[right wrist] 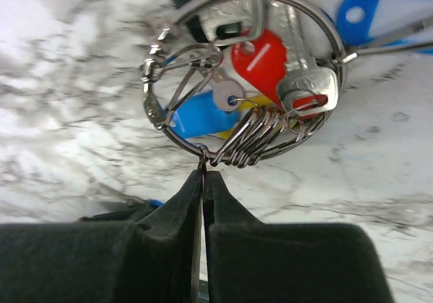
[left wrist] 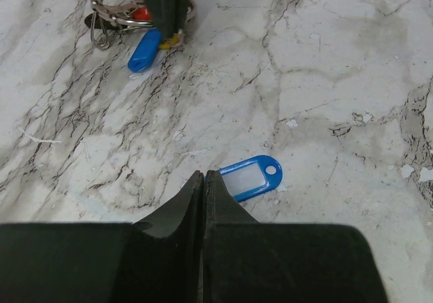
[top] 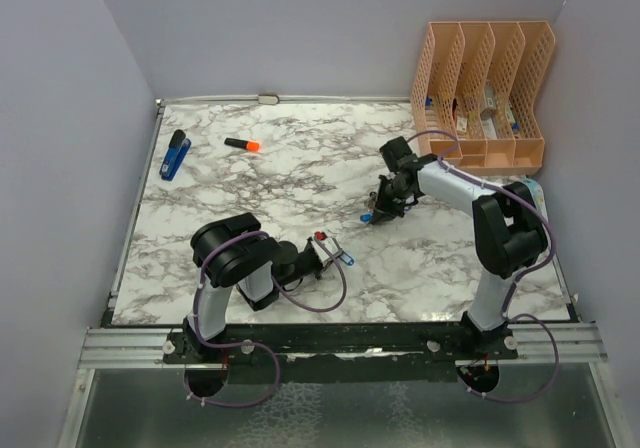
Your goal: Put the keys on the keyring
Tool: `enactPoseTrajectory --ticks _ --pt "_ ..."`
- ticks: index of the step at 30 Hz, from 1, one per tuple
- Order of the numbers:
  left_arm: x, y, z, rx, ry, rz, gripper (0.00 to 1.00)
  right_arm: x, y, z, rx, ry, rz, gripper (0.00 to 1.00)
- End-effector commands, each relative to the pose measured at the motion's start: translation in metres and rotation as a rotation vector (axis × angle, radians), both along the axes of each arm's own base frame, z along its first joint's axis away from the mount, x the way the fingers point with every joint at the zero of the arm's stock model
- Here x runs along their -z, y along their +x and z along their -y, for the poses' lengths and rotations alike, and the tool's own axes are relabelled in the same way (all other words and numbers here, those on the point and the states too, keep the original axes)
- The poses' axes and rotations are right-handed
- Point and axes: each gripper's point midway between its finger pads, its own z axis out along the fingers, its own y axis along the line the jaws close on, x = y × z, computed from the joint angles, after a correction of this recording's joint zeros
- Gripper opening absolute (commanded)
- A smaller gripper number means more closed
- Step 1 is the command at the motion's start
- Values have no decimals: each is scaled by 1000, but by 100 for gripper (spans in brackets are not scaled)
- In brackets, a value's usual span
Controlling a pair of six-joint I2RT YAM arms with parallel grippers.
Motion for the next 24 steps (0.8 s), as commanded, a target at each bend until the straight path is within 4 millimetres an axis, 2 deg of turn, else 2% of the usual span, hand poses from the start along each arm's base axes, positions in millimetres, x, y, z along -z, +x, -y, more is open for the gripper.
enactPoseTrajectory --ticks 1,4,7,11,15,18,20,24 --pt "-54 13 4 -27 -176 140 0 -27 32 -36 50 147 73 5" --pt "-55 13 4 -29 -177 142 0 -30 41 -42 49 163 90 17" --pt "-55 15 3 -34 -176 144 0 -29 40 -42 29 159 84 26" --pt "-55 17 1 -43 -177 144 0 -35 36 -39 -79 148 111 27" --pt "-55 21 -2 -57 -174 150 0 -62 51 -28 -372 60 311 24" --pt "-52 21 0 -52 -170 143 0 -82 64 -28 -631 17 496 24" --pt "-48 20 1 -45 -165 135 0 -82 62 -35 -815 34 557 24" --pt "-44 21 1 -46 -155 133 0 -59 58 -45 -1067 -69 607 24"
